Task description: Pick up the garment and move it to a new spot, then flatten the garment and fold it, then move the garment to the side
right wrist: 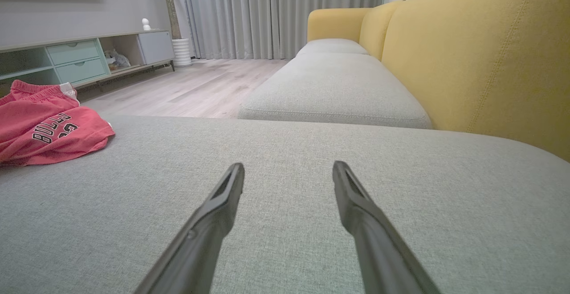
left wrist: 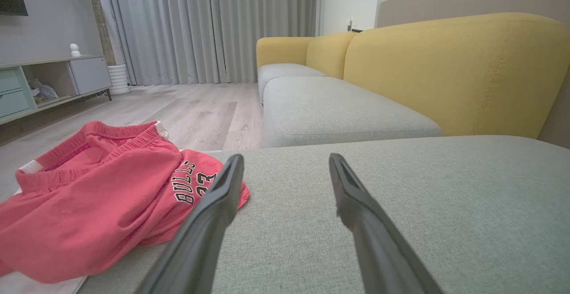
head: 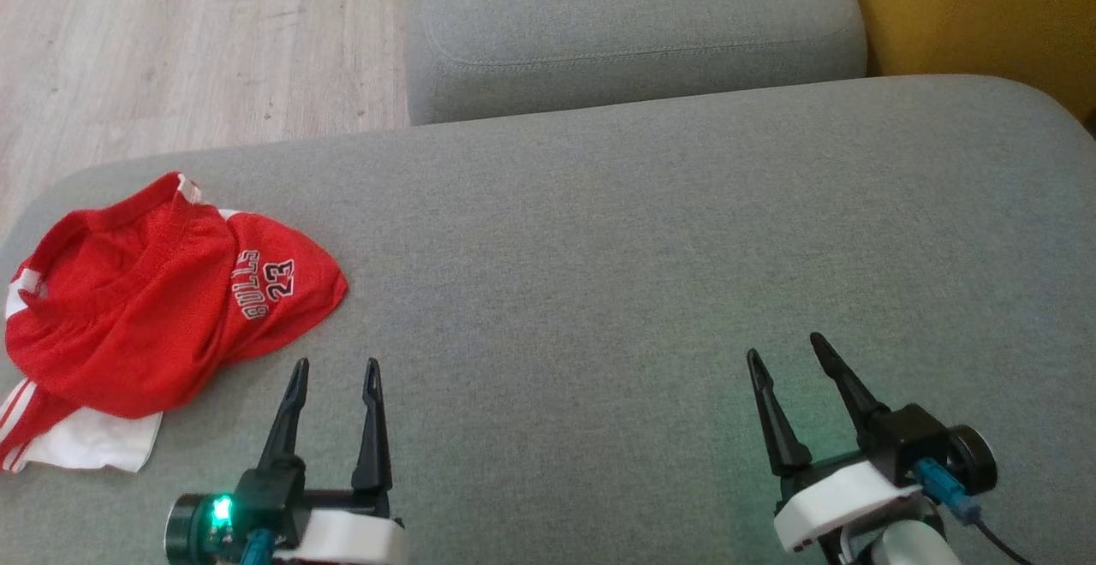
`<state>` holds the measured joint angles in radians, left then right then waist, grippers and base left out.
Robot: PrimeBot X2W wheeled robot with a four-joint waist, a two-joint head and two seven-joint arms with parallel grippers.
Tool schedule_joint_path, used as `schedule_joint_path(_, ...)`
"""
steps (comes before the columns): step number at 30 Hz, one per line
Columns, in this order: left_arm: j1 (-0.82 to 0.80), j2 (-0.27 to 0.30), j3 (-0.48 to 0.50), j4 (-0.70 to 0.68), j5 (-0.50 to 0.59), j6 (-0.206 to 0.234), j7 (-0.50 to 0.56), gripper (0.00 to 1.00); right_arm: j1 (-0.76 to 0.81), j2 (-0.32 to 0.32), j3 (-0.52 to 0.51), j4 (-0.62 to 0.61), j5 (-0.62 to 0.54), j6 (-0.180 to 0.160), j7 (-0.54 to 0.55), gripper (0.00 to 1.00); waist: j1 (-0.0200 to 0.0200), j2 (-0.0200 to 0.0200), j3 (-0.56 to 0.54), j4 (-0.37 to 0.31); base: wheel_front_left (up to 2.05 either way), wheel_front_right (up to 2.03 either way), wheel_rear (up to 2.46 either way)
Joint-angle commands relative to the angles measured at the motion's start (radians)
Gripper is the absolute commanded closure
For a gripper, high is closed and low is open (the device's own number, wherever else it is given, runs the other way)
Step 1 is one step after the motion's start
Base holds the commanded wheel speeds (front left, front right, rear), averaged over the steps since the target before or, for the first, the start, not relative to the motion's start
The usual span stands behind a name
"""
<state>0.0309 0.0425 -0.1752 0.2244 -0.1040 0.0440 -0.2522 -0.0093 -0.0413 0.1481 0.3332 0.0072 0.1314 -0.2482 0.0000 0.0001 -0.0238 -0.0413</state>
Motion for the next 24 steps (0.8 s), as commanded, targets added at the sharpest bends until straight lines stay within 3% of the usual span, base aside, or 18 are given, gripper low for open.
schedule_joint_path(1, -0.033, 0.008, 0.031, -0.027, 0.006, 0.004, -0.010, 0.00, -0.038, -0.009, 0.022, -0.032, -0.003, -0.001, -0.014, 0.00, 0.0000, -0.0001, 0.000, 0.000, 0.00, 0.00, 0.00)
schedule_joint_path(11, -0.057, 0.008, 0.016, -0.012, -0.002, 0.011, -0.010, 0.00, -0.040, -0.009, 0.007, -0.029, -0.019, -0.001, -0.014, 0.00, 0.0000, -0.0001, 0.015, 0.066, 0.00, 0.00, 0.00)
schedule_joint_path(24, -0.041, 0.008, 0.036, -0.005, -0.009, 0.035, -0.010, 0.00, -0.026, -0.009, 0.010, -0.036, -0.005, -0.001, -0.014, 0.00, 0.0000, -0.0001, 0.003, 0.340, 0.00, 0.00, 0.00)
